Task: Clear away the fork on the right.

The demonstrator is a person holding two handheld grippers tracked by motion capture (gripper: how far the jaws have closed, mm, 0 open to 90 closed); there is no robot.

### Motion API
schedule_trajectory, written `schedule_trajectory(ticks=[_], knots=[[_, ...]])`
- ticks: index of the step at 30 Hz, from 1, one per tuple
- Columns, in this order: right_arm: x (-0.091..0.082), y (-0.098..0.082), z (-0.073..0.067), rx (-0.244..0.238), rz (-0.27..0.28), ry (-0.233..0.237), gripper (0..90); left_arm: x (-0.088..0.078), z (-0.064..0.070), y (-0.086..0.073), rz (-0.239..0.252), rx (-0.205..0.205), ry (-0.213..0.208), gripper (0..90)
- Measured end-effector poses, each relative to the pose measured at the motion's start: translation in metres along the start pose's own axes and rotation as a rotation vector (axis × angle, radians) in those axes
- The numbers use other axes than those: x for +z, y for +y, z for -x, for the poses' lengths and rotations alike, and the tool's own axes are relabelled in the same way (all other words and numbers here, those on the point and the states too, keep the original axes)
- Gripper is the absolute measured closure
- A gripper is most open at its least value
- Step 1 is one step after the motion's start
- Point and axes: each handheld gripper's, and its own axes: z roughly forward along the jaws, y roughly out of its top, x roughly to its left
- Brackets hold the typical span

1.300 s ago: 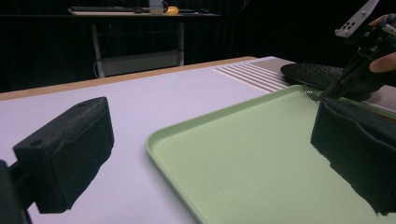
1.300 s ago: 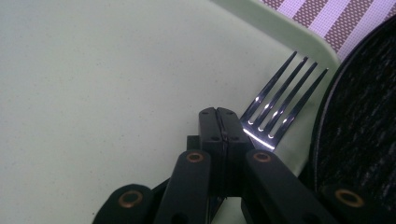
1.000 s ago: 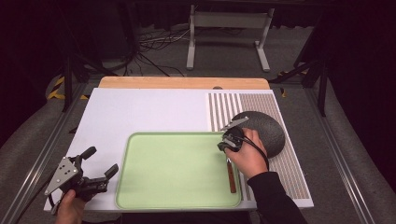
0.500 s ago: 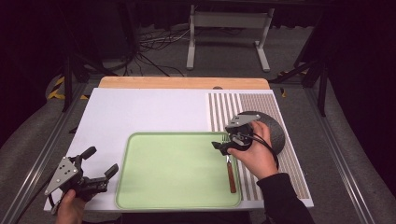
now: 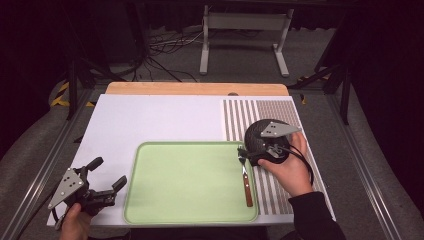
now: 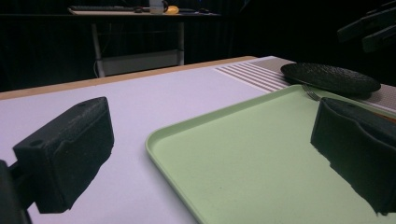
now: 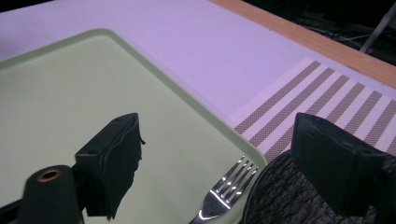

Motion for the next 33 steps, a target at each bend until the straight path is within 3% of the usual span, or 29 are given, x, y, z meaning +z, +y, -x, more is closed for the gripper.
schedule_trajectory(ticks=[5, 13, 26, 33], knots=[[-0.012, -0.009, 0.006, -0.008, 0.052, 0.001, 16.6, 0.000, 0.000, 0.000, 0.000, -0.003, 0.003, 0.0], [-0.033, -0.031, 0.017, 0.022, 0.129, 0.001, 15.4, 0.000, 0.000, 0.000, 0.000, 0.001, 0.002, 0.0], [-0.047, -0.064, 0.025, 0.025, 0.216, 0.000, 13.6, 0.000, 0.000, -0.001, 0.001, -0.002, 0.005, 0.0], [-0.052, -0.084, 0.029, 0.055, 0.252, 0.007, 12.9, 0.000, 0.000, -0.001, -0.004, 0.000, 0.009, 0.0]])
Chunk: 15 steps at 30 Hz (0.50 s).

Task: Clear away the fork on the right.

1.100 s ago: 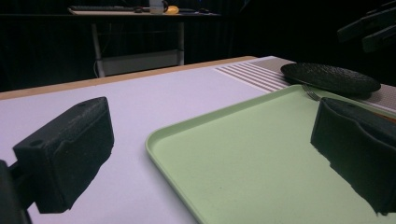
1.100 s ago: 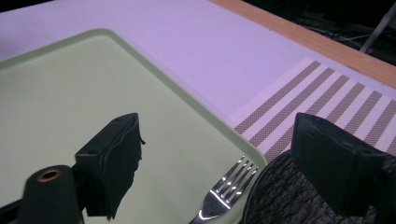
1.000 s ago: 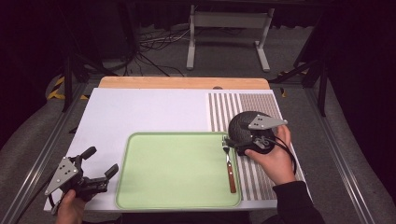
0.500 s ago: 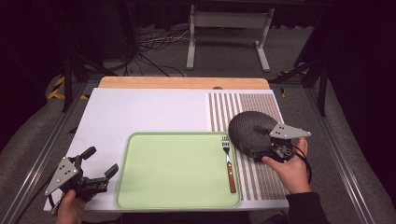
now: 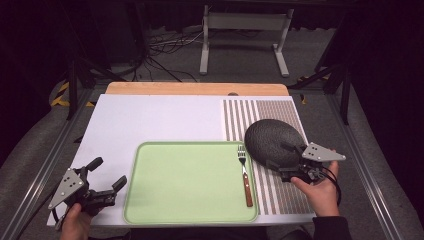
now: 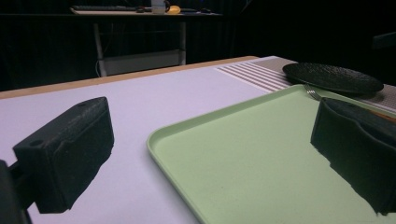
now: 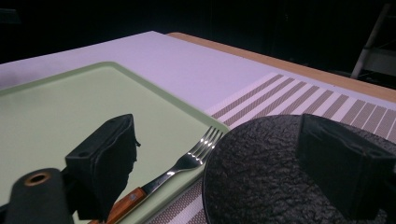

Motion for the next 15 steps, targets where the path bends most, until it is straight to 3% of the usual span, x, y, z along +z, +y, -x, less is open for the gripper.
schedule_trajectory(ticks=[5, 15], knots=[[-0.005, -0.014, 0.003, 0.005, 0.002, 0.003, 12.7, 0.000, 0.000, 0.000, -0.004, 0.003, -0.001, 0.0], [-0.004, -0.033, 0.002, 0.016, -0.063, 0.009, 11.6, 0.000, 0.000, 0.001, 0.008, -0.003, -0.007, 0.1]])
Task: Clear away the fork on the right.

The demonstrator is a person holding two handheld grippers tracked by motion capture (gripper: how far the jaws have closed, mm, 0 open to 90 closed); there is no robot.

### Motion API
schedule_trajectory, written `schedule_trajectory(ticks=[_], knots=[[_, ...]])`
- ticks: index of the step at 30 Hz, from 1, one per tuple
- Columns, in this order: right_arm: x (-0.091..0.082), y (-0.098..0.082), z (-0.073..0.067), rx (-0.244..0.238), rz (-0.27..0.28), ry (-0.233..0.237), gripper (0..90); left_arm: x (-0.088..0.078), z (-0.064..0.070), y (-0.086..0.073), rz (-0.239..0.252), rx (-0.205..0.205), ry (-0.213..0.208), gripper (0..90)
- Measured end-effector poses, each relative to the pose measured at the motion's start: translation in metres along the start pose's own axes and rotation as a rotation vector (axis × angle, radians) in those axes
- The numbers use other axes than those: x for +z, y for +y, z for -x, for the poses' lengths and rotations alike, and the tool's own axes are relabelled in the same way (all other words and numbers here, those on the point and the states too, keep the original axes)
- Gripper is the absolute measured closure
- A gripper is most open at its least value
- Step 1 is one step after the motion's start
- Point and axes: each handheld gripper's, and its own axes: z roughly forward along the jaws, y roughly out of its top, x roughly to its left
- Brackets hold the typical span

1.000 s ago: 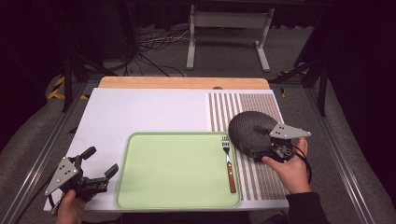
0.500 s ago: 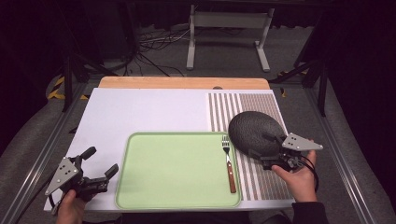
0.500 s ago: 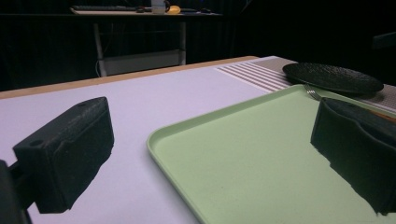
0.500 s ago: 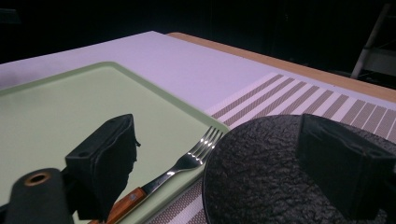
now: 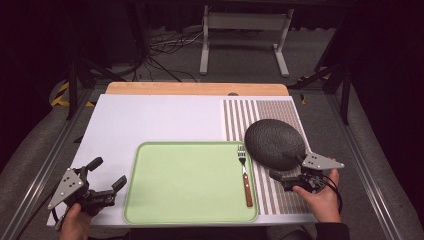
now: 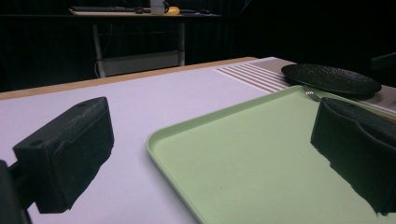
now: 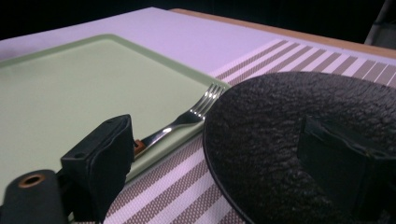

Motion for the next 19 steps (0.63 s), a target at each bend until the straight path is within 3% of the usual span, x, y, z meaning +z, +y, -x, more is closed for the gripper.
schedule_trajectory(ticks=[9, 19], knots=[[-0.001, -0.006, -0.003, 0.007, -0.002, 0.000, 11.4, 0.000, 0.000, 0.000, 0.002, 0.002, 0.001, 0.0], [-0.001, -0.011, -0.001, 0.064, 0.021, 0.001, 11.4, 0.000, 0.000, 0.000, -0.001, -0.004, 0.001, 0.0]])
